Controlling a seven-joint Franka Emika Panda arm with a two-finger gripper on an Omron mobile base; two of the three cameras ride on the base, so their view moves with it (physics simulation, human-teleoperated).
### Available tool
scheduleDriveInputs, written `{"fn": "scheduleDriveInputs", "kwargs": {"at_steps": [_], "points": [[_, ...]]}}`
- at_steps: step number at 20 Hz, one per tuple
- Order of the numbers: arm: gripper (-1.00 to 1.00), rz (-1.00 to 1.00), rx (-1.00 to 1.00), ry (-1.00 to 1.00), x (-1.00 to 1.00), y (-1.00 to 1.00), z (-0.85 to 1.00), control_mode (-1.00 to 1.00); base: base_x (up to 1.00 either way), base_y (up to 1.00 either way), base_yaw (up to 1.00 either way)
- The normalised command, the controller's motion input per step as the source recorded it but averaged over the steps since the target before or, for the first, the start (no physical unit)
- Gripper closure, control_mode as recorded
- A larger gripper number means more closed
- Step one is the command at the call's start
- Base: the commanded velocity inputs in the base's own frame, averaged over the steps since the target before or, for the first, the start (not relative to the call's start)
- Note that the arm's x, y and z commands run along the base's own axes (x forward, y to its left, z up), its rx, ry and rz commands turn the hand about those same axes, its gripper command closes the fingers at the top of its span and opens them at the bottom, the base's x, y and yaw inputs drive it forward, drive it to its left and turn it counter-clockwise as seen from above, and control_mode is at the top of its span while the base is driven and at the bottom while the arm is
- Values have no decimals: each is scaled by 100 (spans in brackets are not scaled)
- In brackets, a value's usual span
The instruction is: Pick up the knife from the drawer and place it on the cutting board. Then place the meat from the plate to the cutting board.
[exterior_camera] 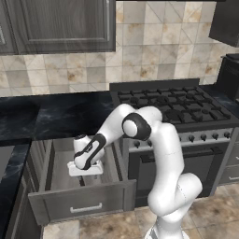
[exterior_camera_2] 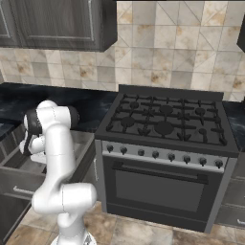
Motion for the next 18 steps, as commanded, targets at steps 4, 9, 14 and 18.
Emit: {"fn": "scheduleDriveInputs", "kwargs": {"at_steps": [4,9,14,18], "points": [[-100,0,0,0,6,5,-6,-100,0,0,0],[-100,0,0,0,7,6,-7,-100,0,0,0],[-100,0,0,0,11,9,-6,-100,0,0,0],[-100,1,0,0,14,9,-11,-100,0,0,0]]}}
